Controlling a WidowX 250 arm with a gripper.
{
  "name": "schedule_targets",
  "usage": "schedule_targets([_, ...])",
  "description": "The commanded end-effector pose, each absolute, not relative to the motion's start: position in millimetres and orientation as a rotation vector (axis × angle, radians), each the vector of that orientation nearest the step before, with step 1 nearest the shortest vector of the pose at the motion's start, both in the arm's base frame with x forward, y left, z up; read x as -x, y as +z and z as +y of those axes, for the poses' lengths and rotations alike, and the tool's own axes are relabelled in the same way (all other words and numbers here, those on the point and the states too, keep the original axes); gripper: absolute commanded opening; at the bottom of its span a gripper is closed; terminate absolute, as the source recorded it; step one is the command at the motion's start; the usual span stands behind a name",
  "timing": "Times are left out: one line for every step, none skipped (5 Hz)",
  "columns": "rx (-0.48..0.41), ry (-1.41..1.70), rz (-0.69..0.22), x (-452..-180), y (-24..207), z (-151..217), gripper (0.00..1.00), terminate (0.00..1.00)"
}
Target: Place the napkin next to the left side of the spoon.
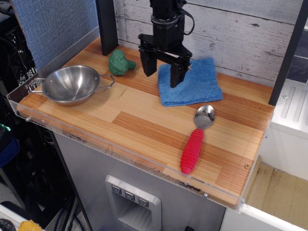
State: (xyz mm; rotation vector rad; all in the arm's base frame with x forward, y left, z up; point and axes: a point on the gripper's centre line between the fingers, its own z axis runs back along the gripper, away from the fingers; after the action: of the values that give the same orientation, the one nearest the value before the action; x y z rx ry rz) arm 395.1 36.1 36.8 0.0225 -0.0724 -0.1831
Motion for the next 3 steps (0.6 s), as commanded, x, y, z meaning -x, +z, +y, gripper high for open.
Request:
schedule_targets([-0.02,-0.211,-0.147,-423.1,50.6,14.8,1.0,0.0])
schedule_targets([-0.008,-0.213,-0.165,-429.5,54.1,7.4,1.0,0.0])
schedule_targets([-0.018,-0.221,-0.126,-428.4,35.2,8.1,1.0,0.0])
